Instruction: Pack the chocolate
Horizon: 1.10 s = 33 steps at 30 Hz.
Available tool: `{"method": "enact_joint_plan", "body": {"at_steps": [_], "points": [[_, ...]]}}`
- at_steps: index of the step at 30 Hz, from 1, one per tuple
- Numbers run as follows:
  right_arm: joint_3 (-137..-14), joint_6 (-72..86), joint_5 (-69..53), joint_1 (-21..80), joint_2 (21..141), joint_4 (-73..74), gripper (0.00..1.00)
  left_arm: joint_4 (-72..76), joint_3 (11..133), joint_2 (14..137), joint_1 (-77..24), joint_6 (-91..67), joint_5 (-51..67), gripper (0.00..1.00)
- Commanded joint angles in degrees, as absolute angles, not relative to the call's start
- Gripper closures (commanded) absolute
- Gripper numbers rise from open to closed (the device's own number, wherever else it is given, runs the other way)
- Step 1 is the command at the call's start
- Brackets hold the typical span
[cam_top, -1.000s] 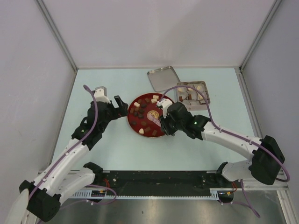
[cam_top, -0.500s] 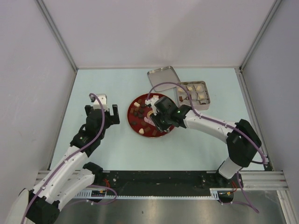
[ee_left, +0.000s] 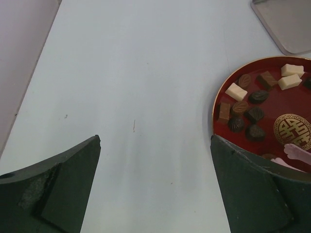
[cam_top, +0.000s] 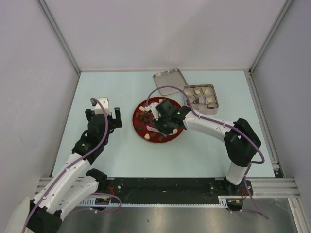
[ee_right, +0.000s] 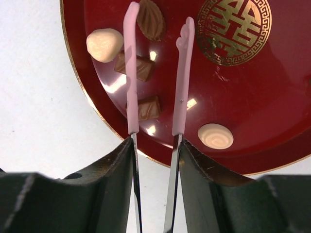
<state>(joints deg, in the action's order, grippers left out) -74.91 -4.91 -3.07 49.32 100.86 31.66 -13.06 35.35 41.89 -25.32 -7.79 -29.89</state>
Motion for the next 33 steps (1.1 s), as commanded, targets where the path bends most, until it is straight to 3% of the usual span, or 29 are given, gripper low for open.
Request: {"method": "enact_joint_plan", "body": {"at_steps": [1, 23, 33], "points": [[-78.22, -7.82, -3.43, 50.27, 102.04, 31.99, 0.55, -10.90, 35.07, 40.96, -25.05, -6.42, -30.68, 0.00], [-83.85, -16.35, 16.25, 57.83, 107.84, 39.20, 0.57, -10.90, 34.98, 40.43, -25.05, -6.15, -30.67, 0.00], [-85.34, -18.54, 20.56, 59.50, 109.25, 40.69, 0.63, -10.81, 34.89, 40.08, -25.05, -5.98, -30.59, 0.00]]}}
